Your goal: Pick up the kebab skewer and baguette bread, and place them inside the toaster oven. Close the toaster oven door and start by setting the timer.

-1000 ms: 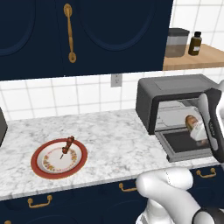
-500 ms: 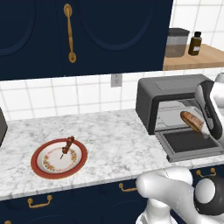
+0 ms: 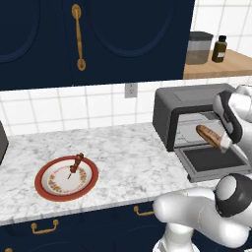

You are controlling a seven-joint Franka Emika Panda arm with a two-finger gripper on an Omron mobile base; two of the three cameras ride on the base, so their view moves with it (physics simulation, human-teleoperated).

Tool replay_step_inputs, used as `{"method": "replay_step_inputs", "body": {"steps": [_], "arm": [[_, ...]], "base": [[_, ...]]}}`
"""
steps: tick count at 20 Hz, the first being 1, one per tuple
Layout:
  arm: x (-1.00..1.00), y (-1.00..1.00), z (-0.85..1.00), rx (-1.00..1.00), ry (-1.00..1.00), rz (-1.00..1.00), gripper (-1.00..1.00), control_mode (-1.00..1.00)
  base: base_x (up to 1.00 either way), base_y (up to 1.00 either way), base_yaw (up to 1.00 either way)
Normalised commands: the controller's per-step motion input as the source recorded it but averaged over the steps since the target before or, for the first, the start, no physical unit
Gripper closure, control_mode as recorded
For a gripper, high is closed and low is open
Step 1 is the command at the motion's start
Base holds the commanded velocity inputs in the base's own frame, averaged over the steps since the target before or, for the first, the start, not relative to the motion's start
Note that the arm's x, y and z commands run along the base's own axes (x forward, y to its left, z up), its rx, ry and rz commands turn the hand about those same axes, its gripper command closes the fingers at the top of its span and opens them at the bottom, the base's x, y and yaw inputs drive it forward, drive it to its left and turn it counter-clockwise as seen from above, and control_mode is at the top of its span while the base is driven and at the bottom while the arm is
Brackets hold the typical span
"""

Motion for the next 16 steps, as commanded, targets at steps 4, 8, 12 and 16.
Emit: {"method": "replay_step_inputs", "body": {"steps": [4,8,12,16], "arm": [[0.21,0.00,-0.27,0.07,-0.02,0.00,1.00,-1.00],[0.35,-0.01,-0.06,0.01,-0.01,0.00,1.00,-1.00],[0.29,0.00,-0.01,0.00,0.00,0.00,1.00,-1.00],[0.27,0.00,0.00,0.00,-0.01,0.00,1.00,-1.00]], "base": [[0.00,0.00,0.00],[0.00,0.00,0.00],[0.00,0.00,0.00],[0.00,0.00,0.00]]}}
